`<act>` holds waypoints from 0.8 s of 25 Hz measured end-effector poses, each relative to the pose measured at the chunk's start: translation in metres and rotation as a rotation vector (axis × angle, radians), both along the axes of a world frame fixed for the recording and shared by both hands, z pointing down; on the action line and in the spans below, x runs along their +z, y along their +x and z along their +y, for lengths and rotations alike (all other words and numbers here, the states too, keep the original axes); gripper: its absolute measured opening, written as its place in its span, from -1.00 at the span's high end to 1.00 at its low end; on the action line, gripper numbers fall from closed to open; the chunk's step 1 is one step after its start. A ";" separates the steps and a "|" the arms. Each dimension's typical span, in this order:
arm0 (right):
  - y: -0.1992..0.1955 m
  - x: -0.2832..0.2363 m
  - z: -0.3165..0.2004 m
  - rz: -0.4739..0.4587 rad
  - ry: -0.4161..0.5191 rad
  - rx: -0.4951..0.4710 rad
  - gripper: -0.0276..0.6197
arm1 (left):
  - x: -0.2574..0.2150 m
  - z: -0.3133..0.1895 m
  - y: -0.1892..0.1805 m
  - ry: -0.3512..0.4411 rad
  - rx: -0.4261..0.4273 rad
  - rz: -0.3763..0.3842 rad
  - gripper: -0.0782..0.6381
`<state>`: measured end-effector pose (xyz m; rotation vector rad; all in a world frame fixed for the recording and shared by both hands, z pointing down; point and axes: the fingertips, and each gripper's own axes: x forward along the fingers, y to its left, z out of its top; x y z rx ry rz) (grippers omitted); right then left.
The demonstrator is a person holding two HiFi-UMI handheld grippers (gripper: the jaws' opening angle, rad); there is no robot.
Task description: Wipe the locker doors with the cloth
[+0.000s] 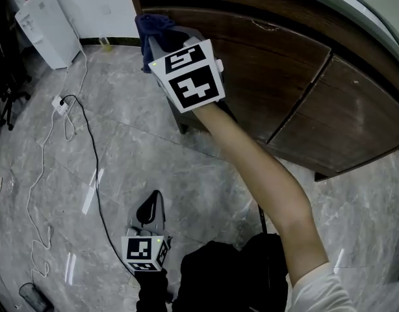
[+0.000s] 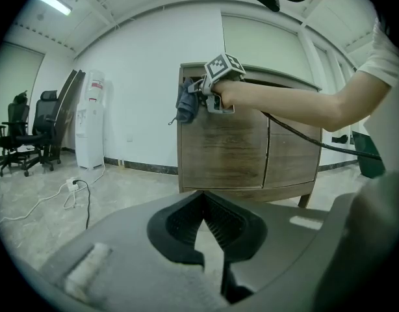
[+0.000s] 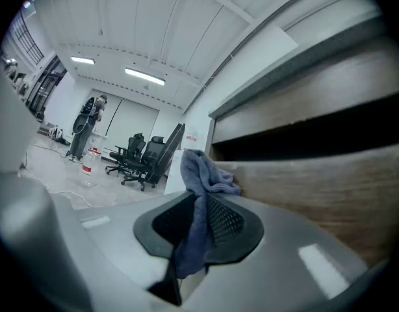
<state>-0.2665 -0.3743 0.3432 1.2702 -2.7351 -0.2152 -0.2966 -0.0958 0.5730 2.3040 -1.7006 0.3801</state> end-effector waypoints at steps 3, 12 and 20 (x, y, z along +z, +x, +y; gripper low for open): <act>-0.001 -0.020 0.002 -0.022 0.019 -0.011 0.73 | -0.004 -0.001 0.005 0.006 0.008 -0.006 0.78; 0.039 -0.045 0.055 -0.097 0.076 -0.104 0.73 | -0.021 -0.012 0.027 0.039 0.028 -0.032 0.77; 0.109 -0.060 0.091 -0.085 0.025 -0.107 0.73 | -0.108 -0.013 0.075 0.040 0.060 -0.051 0.77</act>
